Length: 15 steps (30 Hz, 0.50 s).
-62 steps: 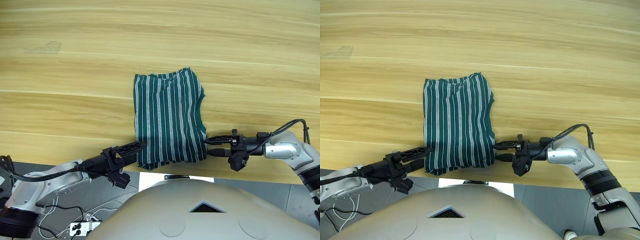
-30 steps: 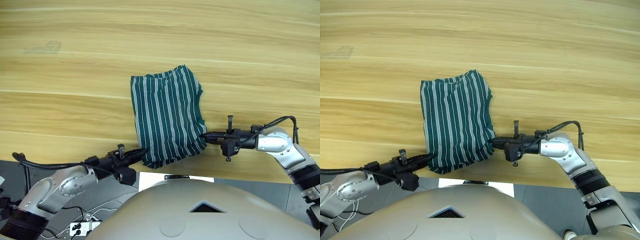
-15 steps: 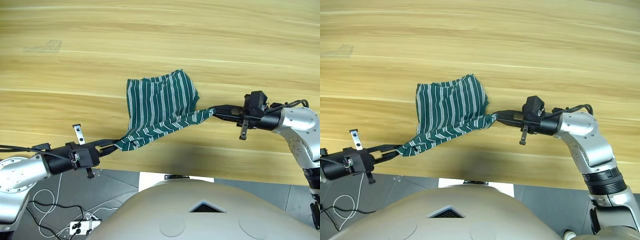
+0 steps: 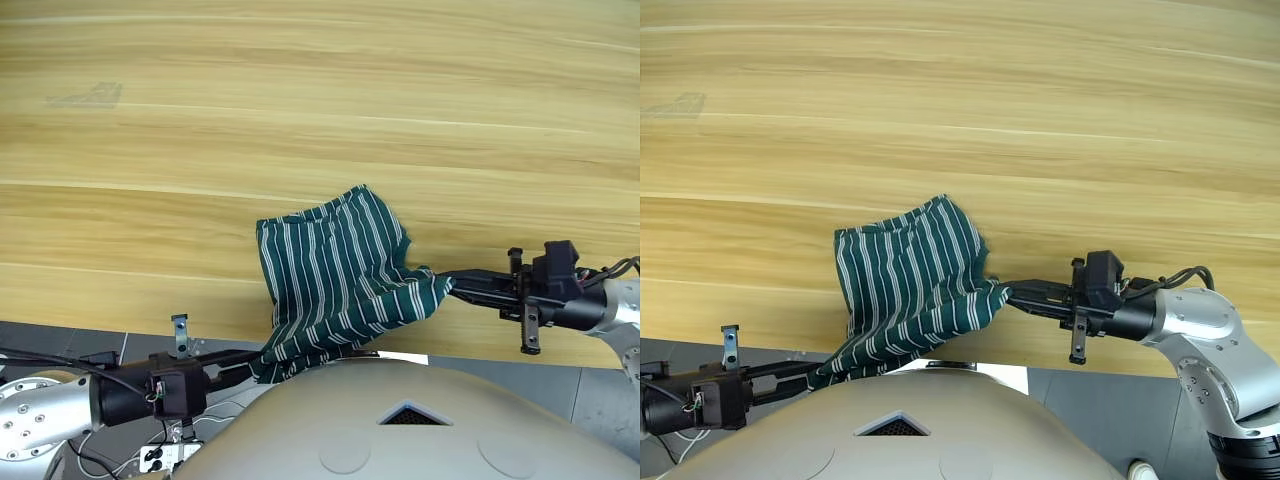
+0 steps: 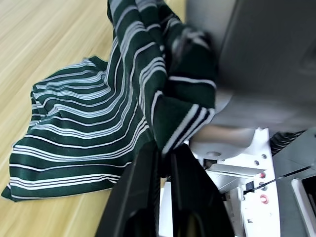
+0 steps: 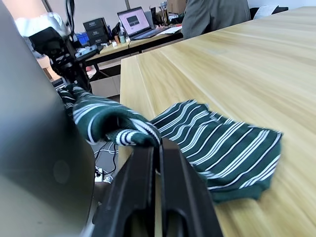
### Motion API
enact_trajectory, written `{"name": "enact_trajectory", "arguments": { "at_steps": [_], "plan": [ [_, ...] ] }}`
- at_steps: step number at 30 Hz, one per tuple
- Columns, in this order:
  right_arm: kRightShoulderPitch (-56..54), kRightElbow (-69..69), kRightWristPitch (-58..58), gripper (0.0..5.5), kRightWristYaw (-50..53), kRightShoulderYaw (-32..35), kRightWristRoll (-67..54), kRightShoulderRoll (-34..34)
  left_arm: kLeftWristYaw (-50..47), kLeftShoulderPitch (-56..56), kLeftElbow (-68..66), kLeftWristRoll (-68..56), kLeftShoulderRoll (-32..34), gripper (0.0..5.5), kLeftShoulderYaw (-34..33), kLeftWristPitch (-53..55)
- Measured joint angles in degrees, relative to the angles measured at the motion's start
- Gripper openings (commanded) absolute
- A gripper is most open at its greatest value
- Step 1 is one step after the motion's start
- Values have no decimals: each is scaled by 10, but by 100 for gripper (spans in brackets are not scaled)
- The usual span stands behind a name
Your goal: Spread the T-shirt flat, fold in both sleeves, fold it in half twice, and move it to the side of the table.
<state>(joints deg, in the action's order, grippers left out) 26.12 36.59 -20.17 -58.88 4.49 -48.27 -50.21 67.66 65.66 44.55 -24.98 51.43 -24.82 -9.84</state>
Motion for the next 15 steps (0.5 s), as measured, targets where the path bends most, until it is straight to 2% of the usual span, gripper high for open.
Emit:
{"name": "enact_trajectory", "arguments": {
  "at_steps": [4,10,15],
  "plan": [
    [-55,-32,-9,0,5,-19,20,18,-1,-67,-38,7,4,13,16,23],
    [-223,-166,-12,0,51,-125,156,97,-109,-291,-134,76,-31,13,107,69],
    [-317,-243,-15,0,65,-176,226,150,-138,-371,-181,135,-50,13,168,70]
  ]
}}
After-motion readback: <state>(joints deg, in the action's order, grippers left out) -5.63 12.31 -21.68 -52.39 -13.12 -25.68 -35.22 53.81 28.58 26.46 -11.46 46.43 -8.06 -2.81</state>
